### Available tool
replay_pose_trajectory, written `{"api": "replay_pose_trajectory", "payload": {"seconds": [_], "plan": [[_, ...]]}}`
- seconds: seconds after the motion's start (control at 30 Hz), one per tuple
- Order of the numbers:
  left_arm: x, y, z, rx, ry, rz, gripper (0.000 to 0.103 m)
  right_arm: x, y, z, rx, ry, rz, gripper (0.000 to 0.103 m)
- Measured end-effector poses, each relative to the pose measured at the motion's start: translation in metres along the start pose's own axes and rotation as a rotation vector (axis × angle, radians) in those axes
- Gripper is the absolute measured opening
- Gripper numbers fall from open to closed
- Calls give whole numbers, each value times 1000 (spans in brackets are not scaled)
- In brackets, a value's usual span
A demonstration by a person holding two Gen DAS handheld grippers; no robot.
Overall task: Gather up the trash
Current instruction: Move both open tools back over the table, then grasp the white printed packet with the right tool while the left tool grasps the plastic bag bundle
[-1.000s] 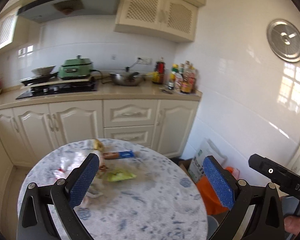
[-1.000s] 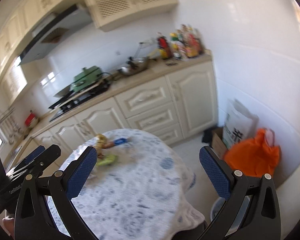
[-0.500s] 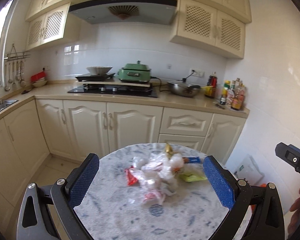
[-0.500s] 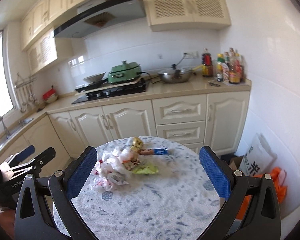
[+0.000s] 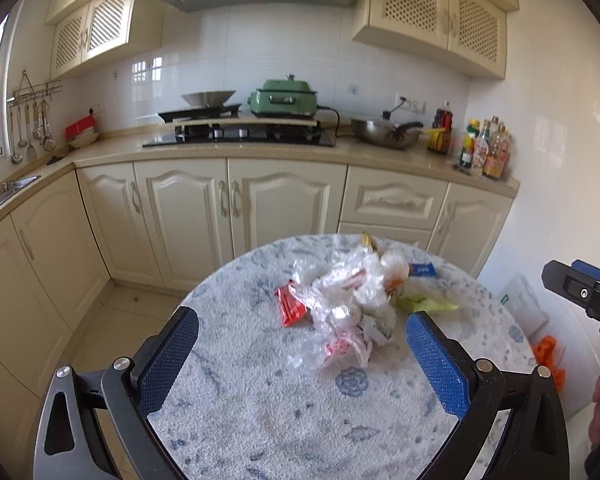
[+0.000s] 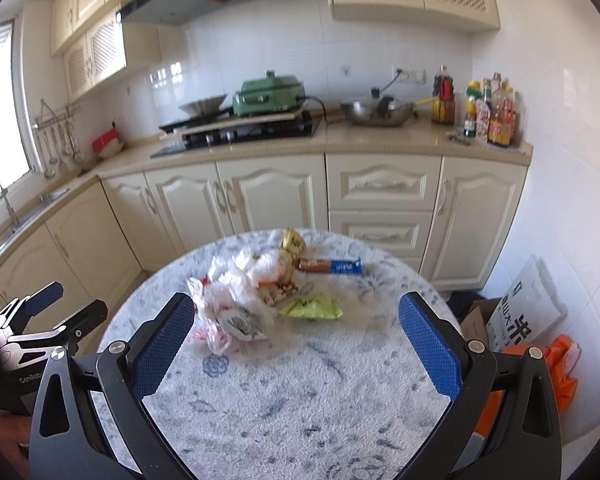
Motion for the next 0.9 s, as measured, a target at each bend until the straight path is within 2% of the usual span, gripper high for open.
{"api": "replay_pose_trajectory", "payload": {"seconds": [0.23, 0.43, 0.57, 0.9], "plan": [[-58, -6, 2, -10, 94, -6, 102, -53, -20, 18, -20, 122, -23, 103], [-100, 2, 3, -5, 164, -41, 102, -110, -7, 39, -8, 238, -167, 101], [-122, 7, 4, -9, 202, -59, 102, -146, 11, 50, 36, 296, -244, 75], [-152, 4, -1, -8, 221, -63, 102, -200, 26, 54, 28, 334, -426, 47]]}}
Point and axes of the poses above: each gripper's, at about its wrist camera, not at the fingertips, and x roughly against the way its jaws point, y to its left, z to its underside, the point moved 3 cm from there along -x, roughly the way its jaws point, and after that the axes turned 7 degrees about -z, right-handed, at the moved point
